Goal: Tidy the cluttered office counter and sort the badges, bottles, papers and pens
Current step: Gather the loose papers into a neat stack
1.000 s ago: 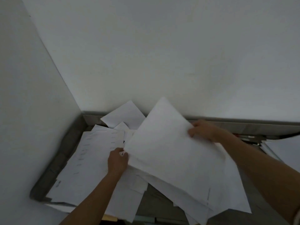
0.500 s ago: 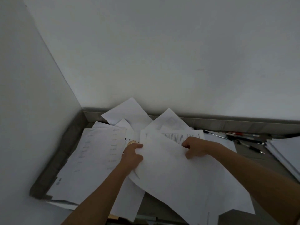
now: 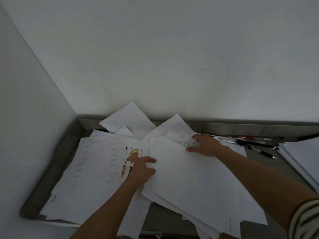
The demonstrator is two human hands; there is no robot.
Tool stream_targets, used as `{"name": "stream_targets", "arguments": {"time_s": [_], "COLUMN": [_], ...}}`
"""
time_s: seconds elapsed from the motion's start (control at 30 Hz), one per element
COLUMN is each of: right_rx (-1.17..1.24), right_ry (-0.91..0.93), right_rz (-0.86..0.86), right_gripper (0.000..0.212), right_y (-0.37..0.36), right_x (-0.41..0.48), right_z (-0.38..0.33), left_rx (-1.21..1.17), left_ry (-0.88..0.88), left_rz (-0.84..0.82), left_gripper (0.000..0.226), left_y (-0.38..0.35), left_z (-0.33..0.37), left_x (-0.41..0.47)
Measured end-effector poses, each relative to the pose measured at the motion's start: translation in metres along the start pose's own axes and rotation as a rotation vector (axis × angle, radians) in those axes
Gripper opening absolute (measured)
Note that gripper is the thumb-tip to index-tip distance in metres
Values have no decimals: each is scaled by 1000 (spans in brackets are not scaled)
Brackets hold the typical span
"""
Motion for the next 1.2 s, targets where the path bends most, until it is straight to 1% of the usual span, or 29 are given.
{"name": "stream_targets", "arguments": {"time_s": [0.07,0.13,0.2,0.27,0.33,0.4,0.47,0.53,0.63,0.7,0.77,0.9,1.0,1.03,1.1,1.13,1.2], "right_rx": [-21,-94,-167,-101,-58,-134,-207,-225,-187,-193,-178,144,294,301,189,152,165], "right_ry": [-39,-20,57,127,122,64,24,12,9,17,10,-99,-119,-131,-158,-155,-130], "right_rz": [-37,-65,9,53,2,-52,-100,-126,-164,-139,-99,-81,-162,-213,-275,-279,-248], "right_gripper": [75,65,60,65,78,84,84,82,72,66,66,76,72,77,84,83,77], "right_y": [-1,-1,2,2,-1,1,3,4,-2,-5,-3,2,0,-2,-6,-7,-9], "right_x": [5,8,10,13,14,16,18,18,11,5,2,-8,-19,-24,-33,-36,-40], "right_z": [-1,-5,-11,-19,-25,-28,-30,-31,-25,-20,-18,-5,5,6,5,3,1], "left_rx": [18,30,39,43,42,26,14,5,-19,-14,-20,-42,-63,-75,-97,-104,-139], "left_ry": [-11,-32,-47,-55,-52,-40,-32,-36,-37,-42,-39,-23,-9,1,7,13,25], "left_rz": [46,72,70,37,-10,-26,-3,29,49,60,66,63,63,62,62,56,48], "left_gripper": [33,34,34,33,33,33,34,33,33,33,33,32,31,31,31,31,33], "left_y": [-2,-2,-2,-2,-2,-1,0,1,1,1,2,0,-1,-1,-3,-3,-3], "left_z": [-3,-5,-5,-6,-5,-5,-4,-3,-2,-1,-2,-2,-3,-4,-5,-6,-5], "left_x": [-3,-7,-8,-7,-8,-9,-10,-11,-13,-14,-14,-14,-13,-13,-12,-11,-10]}}
Point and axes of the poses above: each hand's wrist, its own x-axis towards the middle knuckle, its own y-axis out of the back of the hand, z = x × y, the point moved 5 cm from there along x, towards the middle knuckle, and after that the axes turned 10 degrees about x, right-handed, at the moved point
